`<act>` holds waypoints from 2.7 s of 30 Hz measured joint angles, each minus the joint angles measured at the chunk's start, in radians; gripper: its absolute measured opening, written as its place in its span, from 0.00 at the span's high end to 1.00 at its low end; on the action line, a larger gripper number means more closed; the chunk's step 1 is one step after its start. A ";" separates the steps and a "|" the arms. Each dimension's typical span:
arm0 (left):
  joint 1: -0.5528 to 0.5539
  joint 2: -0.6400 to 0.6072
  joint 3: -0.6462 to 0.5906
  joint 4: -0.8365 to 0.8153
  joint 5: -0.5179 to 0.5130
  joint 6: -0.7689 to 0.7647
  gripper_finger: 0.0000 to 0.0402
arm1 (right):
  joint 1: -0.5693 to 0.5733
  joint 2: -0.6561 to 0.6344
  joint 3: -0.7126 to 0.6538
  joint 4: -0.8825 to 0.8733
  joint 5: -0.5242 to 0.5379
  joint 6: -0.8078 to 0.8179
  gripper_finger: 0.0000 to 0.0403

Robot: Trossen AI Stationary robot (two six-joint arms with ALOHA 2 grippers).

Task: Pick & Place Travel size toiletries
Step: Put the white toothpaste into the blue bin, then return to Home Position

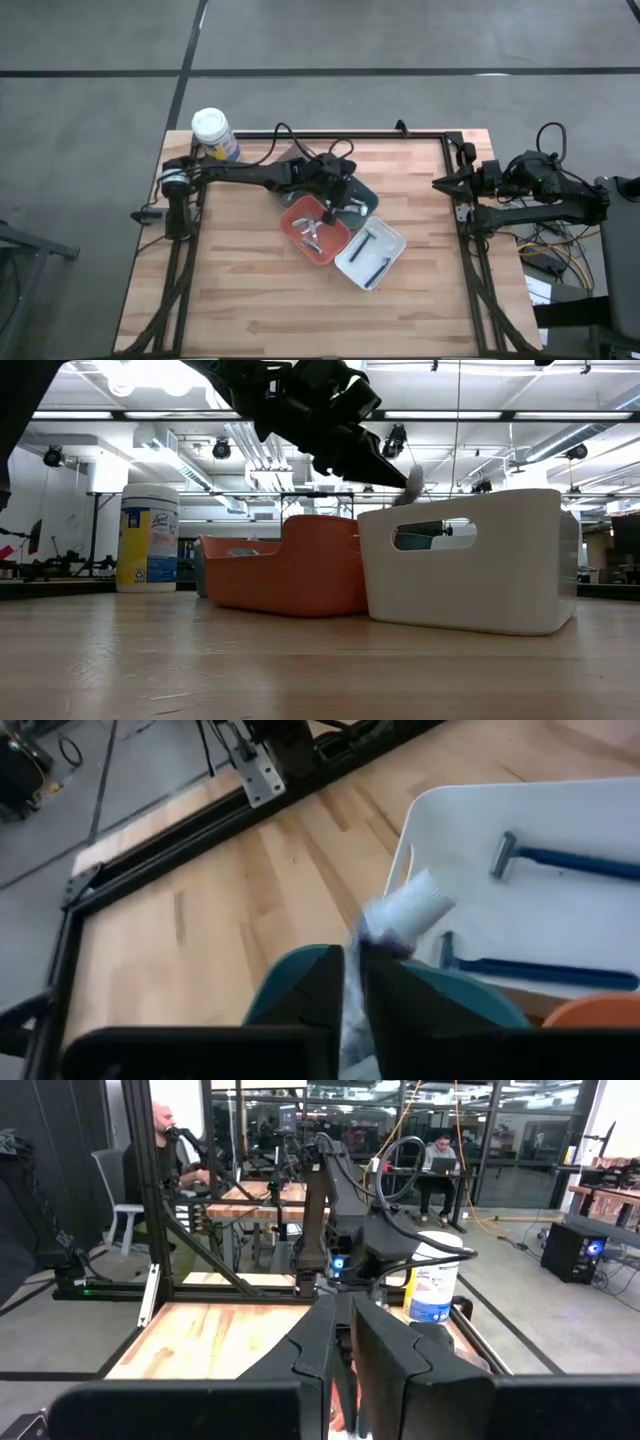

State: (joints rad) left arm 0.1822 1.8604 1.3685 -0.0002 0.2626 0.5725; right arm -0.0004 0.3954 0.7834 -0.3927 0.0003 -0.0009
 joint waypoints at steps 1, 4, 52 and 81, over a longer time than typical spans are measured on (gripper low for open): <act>0.000 0.000 0.000 0.000 0.000 -0.014 0.87 | 0.000 0.000 0.000 0.000 0.000 0.000 0.92; 0.000 0.000 0.000 0.001 0.000 -0.025 0.79 | 0.000 0.000 0.000 0.000 0.000 -0.001 0.92; 0.084 -0.750 -0.852 0.735 0.100 -0.341 0.66 | 0.000 0.000 0.000 0.000 0.000 0.000 0.92; 0.049 -1.413 -1.359 0.603 -0.147 -0.498 0.73 | 0.000 0.000 0.000 0.000 0.000 0.000 0.92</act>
State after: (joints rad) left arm 0.2312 0.4471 0.0095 0.6027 0.1156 0.0742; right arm -0.0004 0.3957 0.7834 -0.3927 0.0006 -0.0007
